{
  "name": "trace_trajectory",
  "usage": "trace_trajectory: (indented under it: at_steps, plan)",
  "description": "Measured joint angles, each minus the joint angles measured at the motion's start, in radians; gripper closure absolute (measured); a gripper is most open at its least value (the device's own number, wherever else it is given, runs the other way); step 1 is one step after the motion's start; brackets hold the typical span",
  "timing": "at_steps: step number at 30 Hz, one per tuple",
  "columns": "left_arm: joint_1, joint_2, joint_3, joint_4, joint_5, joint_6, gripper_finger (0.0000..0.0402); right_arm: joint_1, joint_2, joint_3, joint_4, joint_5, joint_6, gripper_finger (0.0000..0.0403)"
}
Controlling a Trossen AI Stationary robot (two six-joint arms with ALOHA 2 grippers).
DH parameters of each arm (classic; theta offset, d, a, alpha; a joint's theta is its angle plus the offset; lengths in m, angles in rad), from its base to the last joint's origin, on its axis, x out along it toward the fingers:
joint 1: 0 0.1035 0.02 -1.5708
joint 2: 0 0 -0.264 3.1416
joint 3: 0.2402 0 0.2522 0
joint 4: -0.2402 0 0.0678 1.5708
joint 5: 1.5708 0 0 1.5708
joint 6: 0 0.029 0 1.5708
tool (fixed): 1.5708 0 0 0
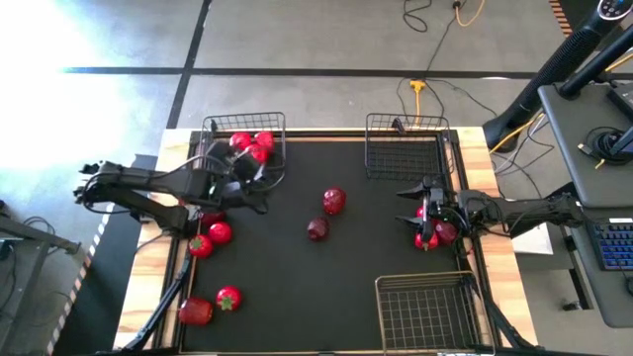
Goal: Sort produce into baskets
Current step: Put the bell pepper into the left black wire basket
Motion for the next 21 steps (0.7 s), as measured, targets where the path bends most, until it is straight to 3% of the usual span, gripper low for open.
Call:
trace_trajectory:
  at_steps: [3,7,13,17,21]
  plan:
    - [0.003,-0.008,-0.078,0.039,-0.074,-0.001,0.0011,0.0,0.0,0.0,0.0,0.0,0.0,0.003]
    - [0.004,0.013,-0.116,0.062,-0.06,0.002,0.0011,0.0,0.0,0.0,0.0,0.0,0.0,0.003]
    - [0.032,0.093,-0.119,0.243,-0.085,0.127,0.0011,-0.001,0.0,0.0,0.004,0.001,-0.003,0.003]
    - [0.05,0.148,-0.098,0.368,0.025,0.145,0.0011,0.0,0.0,0.0,0.017,0.003,-0.043,0.003]
    - [0.11,0.166,-0.085,0.442,0.145,0.206,0.0011,0.0,0.0,0.0,0.074,0.0,0.196,0.003]
